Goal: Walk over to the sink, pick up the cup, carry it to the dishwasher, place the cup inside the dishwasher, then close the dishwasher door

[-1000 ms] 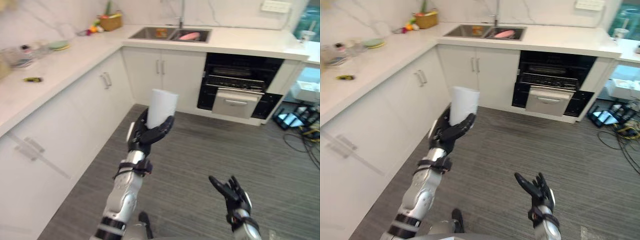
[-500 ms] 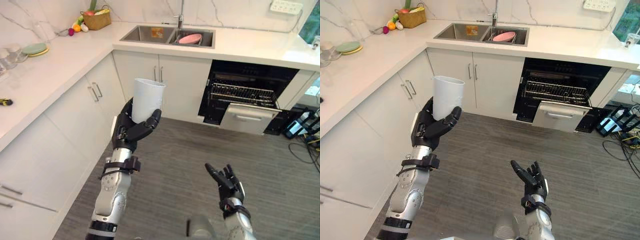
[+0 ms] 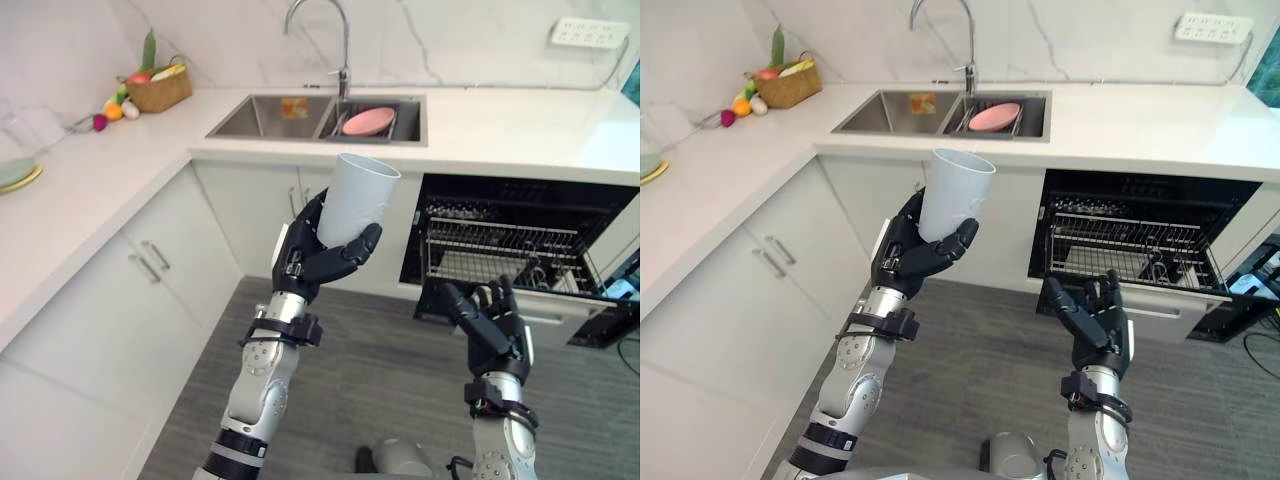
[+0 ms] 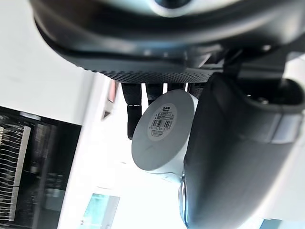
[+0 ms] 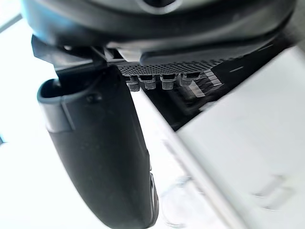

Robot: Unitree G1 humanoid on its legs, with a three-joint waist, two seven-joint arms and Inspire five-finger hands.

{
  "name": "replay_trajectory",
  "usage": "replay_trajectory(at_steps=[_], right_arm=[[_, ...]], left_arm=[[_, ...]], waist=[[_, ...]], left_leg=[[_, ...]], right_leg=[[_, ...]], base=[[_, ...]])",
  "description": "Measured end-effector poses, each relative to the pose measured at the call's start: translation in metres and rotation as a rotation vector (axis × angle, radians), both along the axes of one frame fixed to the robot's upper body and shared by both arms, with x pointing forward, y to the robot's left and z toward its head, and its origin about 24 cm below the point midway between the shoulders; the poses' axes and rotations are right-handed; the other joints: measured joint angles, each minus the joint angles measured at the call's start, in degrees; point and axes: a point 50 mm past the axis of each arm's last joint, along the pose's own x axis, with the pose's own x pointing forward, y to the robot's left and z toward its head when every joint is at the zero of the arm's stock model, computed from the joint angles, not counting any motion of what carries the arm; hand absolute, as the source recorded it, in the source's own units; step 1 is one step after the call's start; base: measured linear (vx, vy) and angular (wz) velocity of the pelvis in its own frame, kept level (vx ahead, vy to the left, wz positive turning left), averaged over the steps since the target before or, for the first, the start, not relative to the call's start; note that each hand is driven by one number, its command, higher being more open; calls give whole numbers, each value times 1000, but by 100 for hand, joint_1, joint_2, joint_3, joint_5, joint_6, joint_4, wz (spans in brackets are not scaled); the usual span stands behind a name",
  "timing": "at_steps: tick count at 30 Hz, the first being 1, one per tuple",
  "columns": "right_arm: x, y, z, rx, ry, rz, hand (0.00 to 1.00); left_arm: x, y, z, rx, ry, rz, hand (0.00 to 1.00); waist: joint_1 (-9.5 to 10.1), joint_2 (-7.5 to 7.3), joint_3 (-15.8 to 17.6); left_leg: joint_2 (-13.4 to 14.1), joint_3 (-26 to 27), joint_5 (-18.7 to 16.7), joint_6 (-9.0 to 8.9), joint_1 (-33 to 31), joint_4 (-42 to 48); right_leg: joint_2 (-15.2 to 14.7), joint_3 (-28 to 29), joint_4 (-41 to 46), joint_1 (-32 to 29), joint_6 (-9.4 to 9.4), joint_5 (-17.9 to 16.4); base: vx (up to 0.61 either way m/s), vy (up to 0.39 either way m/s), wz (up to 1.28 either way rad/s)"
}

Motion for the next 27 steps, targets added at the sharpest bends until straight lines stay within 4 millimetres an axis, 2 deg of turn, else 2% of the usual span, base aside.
replay_trajectory(at_steps=[2,3,4,5,7,8,9,10,11,12,13,14,15,17,19,20,21,22,23,25,26,27], right_arm=[[4,3,10,-7,-48,17,100],[13,6,17,-16,-87,40,100],[20,8,23,-25,-115,58,100],[27,8,30,-42,-150,71,100],[37,4,35,-67,-169,71,100],[39,0,34,-78,-162,63,100],[39,-2,34,-78,-158,57,100],[36,-3,31,-69,-148,40,100],[35,-8,30,-64,-148,15,100],[34,-12,30,-53,-148,-4,100],[33,-17,27,-26,-138,-29,100],[32,-17,21,-8,-113,-36,100],[31,-15,17,5,-95,-37,100],[28,-9,8,23,-51,-3,100],[30,-1,6,31,-54,40,100],[31,3,8,35,-67,64,100],[34,2,12,17,-79,81,100],[33,0,12,7,-75,78,100],[34,-4,13,-5,-69,77,100],[36,-7,16,-4,-81,66,100],[40,-7,17,8,-91,59,100],[40,-7,18,11,-93,60,100]], left_arm=[[-2,2,0,-9,-1,10,0],[-4,6,3,-23,-23,32,0],[-7,9,7,-32,-45,50,0],[-9,11,12,-40,-75,65,0],[-11,15,20,-50,-116,81,0],[-12,18,20,-37,-130,86,0],[-13,20,19,-31,-132,89,0],[-15,25,16,3,-128,93,0],[-14,26,16,11,-129,94,0],[-14,26,16,12,-129,94,0],[-13,27,15,19,-122,97,0],[-13,30,14,36,-119,106,0],[-13,32,14,44,-120,114,0],[-13,35,17,52,-136,149,0],[-14,41,23,51,-162,181,0],[-14,44,27,60,-181,198,0],[-14,47,27,63,-187,212,0],[-13,46,25,62,-171,208,0],[-13,43,23,67,-160,201,0],[-11,44,20,74,-149,203,0],[-9,45,19,76,-143,217,0],[-9,46,17,77,-135,225,0]], waist=[[128,1,-6],[199,-12,-6],[248,-34,-15],[312,-26,-28],[315,-2,-43],[370,-27,-89],[379,-71,-153],[268,-302,-294],[113,-409,-295],[110,-452,-279],[130,-483,-271],[136,-470,-261],[121,-458,-251],[101,-359,-224],[35,-351,-262],[6,-528,-339],[-18,-453,-323],[-2,-334,-336],[19,-234,-313],[-17,-126,-282],[-1,-115,-256],[-15,-133,-246]], left_leg=[[91,387,-508,341,-387,-786],[-15,528,-684,403,-608,-1952],[-223,445,-685,340,-636,-3192],[-535,-21,-544,124,-624,-4799],[-770,-529,-234,-100,-655,-5960],[-954,-696,323,-23,-528,-5881],[-1074,-719,537,86,-478,-5804],[-1359,-618,368,263,-534,-5462],[-1545,-512,132,397,-470,-5310],[-1635,-398,51,441,-337,-5329],[-1752,-237,-98,578,-49,-5404],[-1790,-95,-205,700,398,-5586],[-1774,-48,-221,723,662,-5721],[-1595,35,-253,766,1457,-6115],[-1441,189,-332,665,1678,-6167],[-1492,320,-507,470,1685,-6065],[-1356,319,-814,407,1687,-5910],[-1235,287,-914,338,1635,-5830],[-1246,169,-948,283,1592,-5835],[-1377,152,-926,276,1615,-6262],[-1371,375,-939,331,1690,-6379],[-1362,419,-944,330,1677,-6350]], right_leg=[[3,322,-215,278,40,-38],[-41,636,-333,399,119,-60],[-104,899,-354,414,173,-117],[-159,1238,-343,425,277,-230],[-193,1680,-310,522,471,-449],[-302,2015,-255,624,611,-658],[-394,2143,-229,659,680,-763],[-711,2153,-127,673,818,-900],[-962,2001,264,578,850,-892],[-1084,1901,601,443,929,-849],[-1306,1610,1378,186,1193,-627],[-1459,1347,2358,-161,1153,-86],[-1537,1177,2724,-264,1129,-105],[-1574,491,3394,-699,825,-334],[-1574,-119,2830,-1244,772,-471],[-1511,-552,1372,-1412,689,91],[-1315,-680,741,-1375,547,374],[-1155,-664,488,-1288,537,427],[-946,-554,196,-1244,523,569],[-708,-392,41,-1266,517,673],[-553,-304,74,-1348,506,683],[-549,-339,97,-1382,487,696]], base=[[403,11,-101],[473,71,-129],[590,152,-151],[408,163,-123],[561,275,-133],[714,412,-140],[711,420,-113],[585,326,-48],[551,279,-31],[414,205,-36],[581,293,-68],[450,208,-68],[432,172,-60],[298,42,-65],[280,-8,-61],[300,-58,-60],[386,-81,-59],[377,-63,-71],[310,-16,-65],[160,37,-85],[67,49,-81],[53,36,-74]])
